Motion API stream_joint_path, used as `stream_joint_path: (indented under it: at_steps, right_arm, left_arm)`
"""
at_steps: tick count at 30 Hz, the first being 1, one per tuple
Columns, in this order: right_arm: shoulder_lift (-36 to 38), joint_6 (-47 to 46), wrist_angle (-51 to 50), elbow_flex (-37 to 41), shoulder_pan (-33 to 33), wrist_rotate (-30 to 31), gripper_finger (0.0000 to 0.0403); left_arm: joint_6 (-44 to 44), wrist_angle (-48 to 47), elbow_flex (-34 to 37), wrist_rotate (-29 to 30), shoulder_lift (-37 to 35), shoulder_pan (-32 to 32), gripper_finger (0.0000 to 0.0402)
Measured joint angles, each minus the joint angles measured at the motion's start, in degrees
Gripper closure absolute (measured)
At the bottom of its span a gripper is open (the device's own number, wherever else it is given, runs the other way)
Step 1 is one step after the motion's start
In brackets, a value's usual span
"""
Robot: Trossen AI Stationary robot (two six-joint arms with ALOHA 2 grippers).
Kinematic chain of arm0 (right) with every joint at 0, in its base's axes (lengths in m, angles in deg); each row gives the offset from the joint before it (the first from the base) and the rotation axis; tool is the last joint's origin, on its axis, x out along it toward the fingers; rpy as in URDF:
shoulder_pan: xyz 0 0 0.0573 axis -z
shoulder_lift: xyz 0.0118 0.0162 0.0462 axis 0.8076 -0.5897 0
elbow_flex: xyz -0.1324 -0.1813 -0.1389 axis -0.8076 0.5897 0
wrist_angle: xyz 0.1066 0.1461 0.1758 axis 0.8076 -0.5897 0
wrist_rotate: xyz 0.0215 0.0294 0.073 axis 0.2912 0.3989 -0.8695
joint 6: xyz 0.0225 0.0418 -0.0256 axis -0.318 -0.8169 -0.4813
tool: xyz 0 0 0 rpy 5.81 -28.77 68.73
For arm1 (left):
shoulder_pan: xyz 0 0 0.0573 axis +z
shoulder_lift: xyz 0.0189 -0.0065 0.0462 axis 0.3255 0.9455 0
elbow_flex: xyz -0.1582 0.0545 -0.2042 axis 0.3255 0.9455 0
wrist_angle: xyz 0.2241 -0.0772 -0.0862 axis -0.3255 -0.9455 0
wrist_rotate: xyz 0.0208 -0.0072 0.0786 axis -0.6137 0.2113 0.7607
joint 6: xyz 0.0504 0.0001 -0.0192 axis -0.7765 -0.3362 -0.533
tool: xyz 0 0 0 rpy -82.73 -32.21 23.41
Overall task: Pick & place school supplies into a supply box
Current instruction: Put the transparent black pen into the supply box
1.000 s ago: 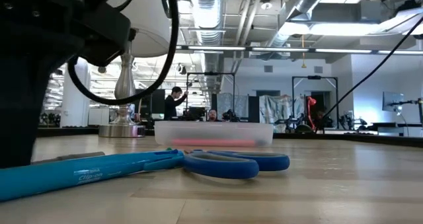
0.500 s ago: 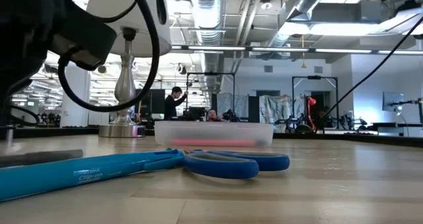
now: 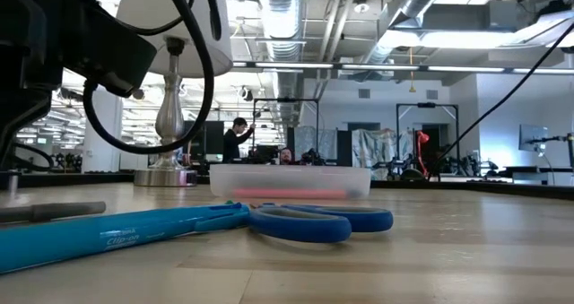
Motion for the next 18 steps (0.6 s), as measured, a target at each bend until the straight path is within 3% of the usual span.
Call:
stream_joint_path:
  at_steps: [9, 18]
  right_arm:
    - [0.0, 0.3, 0.1, 0.0, 0.0, 0.0, 0.0281]
    - [0.0, 0.7, 0.0, 0.0, 0.0, 0.0, 0.0281]
  left_arm:
    - [0.9, 1.0, 0.0, 0.6, 0.0, 0.0, 0.0392]
    - [-1.0, 0.6, -1.1, 1.4, 0.2, 1.6, 0.0384]
